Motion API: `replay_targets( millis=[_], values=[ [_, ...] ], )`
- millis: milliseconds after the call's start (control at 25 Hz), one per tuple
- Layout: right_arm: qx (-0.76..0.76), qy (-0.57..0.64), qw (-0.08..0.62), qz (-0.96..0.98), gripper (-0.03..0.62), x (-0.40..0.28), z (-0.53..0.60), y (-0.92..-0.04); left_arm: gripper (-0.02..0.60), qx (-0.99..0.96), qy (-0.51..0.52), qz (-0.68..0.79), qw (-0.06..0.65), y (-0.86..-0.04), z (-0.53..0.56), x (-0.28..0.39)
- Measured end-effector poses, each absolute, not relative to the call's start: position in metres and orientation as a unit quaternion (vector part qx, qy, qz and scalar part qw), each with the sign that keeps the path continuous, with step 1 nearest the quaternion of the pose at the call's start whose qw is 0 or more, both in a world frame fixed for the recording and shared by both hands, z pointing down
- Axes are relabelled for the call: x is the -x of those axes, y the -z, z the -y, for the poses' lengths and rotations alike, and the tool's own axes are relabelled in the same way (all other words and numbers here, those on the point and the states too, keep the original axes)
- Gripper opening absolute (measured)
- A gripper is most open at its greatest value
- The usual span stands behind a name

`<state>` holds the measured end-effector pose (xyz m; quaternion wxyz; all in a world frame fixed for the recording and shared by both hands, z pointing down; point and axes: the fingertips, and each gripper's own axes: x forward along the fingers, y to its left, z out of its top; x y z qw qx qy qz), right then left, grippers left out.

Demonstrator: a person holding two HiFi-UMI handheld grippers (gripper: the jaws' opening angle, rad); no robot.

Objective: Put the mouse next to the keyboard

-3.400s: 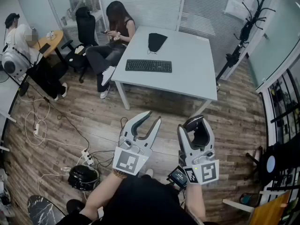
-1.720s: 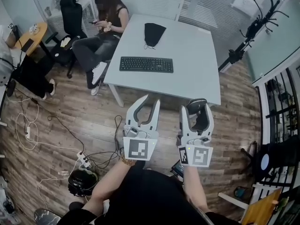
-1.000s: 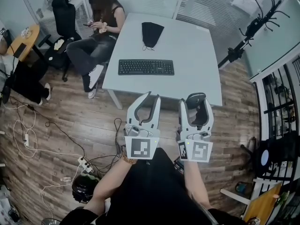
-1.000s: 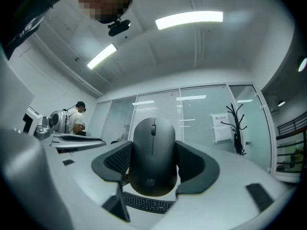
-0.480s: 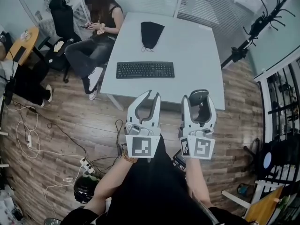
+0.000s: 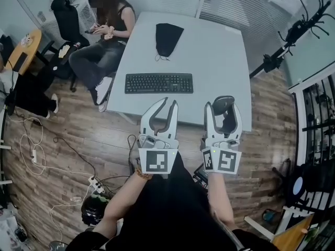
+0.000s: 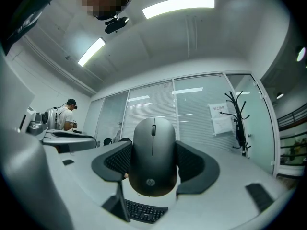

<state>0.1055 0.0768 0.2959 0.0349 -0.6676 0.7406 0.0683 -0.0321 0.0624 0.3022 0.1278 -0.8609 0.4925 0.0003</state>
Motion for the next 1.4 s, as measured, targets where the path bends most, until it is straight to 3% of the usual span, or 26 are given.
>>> replay_targets(
  millis=[800, 1400],
  values=[
    [0.653, -0.051, 0.041, -0.755, 0.285, -0.188, 0.054, -0.318, 0.078, 0.843, 0.026, -0.518, 0.143, -0.315, 0.049, -0.039],
    [0.649, -0.051, 0.017, -0.759, 0.285, -0.195, 0.108, -0.329, 0.078, 0.83, 0.019, -0.543, 0.121, -0.33, 0.102, -0.028]
  ],
)
